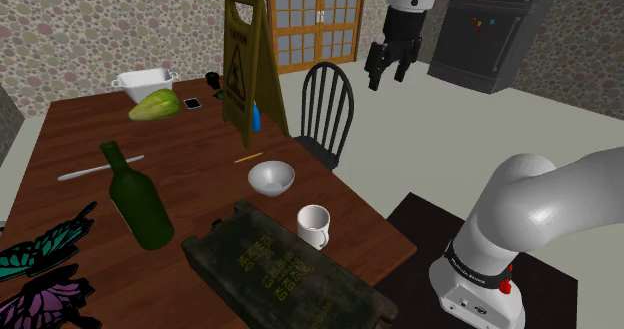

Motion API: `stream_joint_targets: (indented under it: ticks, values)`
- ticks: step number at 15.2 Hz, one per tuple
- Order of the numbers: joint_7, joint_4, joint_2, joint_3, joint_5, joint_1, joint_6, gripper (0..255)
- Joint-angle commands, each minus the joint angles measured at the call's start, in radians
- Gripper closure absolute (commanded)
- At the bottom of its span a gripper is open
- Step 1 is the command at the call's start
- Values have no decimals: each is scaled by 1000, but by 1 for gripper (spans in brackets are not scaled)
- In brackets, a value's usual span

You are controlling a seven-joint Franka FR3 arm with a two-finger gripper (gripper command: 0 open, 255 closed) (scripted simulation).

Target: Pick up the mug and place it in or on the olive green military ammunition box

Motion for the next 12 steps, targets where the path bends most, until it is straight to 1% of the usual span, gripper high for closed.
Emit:
stream_joint_targets:
  ticks: [1, 7, 12]
  values:
    - [0, 0, 0, 0, 0, 0, 0, 0]
    - [45, -182, -7, 42, 48, 32, 164, 0]
    - [81, -309, 24, 83, 93, 65, 314, 0]
